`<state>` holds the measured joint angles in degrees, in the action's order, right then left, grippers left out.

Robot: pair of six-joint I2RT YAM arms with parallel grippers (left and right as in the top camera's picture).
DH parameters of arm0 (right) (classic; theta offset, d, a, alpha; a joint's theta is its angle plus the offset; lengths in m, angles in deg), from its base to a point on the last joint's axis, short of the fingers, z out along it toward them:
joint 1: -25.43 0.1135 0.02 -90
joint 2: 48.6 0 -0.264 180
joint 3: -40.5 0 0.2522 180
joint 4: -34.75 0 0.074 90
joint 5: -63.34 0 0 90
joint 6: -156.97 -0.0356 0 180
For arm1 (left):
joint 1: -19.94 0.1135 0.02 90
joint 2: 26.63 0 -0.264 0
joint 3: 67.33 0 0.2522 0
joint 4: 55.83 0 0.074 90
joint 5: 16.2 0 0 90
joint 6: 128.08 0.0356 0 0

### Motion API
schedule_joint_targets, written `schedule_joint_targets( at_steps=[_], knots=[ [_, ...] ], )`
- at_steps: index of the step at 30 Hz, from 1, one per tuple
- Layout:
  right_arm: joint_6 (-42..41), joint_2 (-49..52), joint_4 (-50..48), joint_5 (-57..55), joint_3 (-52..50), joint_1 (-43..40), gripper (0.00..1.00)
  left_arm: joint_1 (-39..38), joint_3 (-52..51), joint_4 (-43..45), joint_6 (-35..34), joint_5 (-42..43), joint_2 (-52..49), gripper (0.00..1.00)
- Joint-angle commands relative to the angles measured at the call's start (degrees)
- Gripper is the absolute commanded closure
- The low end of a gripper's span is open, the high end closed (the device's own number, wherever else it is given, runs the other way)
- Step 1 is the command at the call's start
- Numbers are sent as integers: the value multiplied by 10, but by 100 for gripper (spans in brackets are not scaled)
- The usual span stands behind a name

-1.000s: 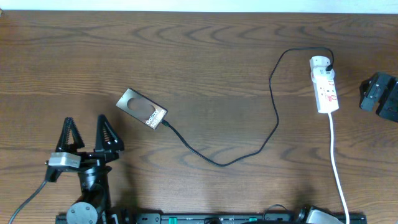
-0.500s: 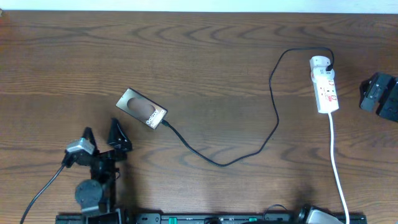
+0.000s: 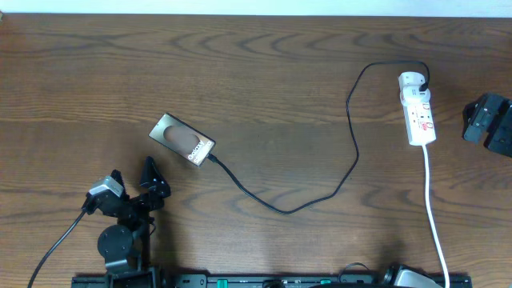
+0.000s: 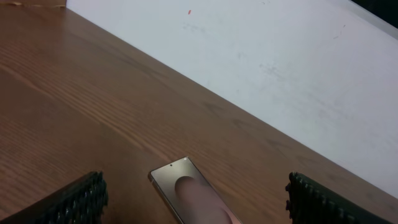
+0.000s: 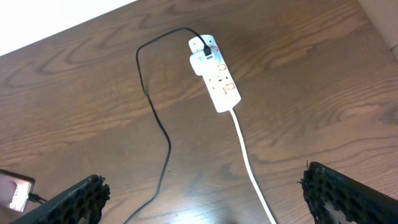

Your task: Plug charger to phone and switch on socket

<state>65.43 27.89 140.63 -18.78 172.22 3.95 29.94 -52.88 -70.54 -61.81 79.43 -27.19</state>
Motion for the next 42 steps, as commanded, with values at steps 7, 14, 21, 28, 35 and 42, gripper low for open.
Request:
schedule_joint_targets(
  at_steps=[7,14,21,28,35,42],
  knots=[
    [-6,-1,1,-3,1,1,1,-1,-5,-26,8,7,3,8],
    [-6,-1,1,-3,1,1,1,-1,-5,-27,8,7,3,8],
    [-6,-1,1,-2,1,1,1,-1,-5,-27,8,7,4,9],
    [-6,0,1,-3,1,5,1,-71,-5,-26,8,7,5,9],
    [-6,0,1,-3,1,5,1,-132,-5,-26,8,7,4,9],
    [-6,0,1,-3,1,5,1,-132,-5,-26,8,7,3,9]
  ],
)
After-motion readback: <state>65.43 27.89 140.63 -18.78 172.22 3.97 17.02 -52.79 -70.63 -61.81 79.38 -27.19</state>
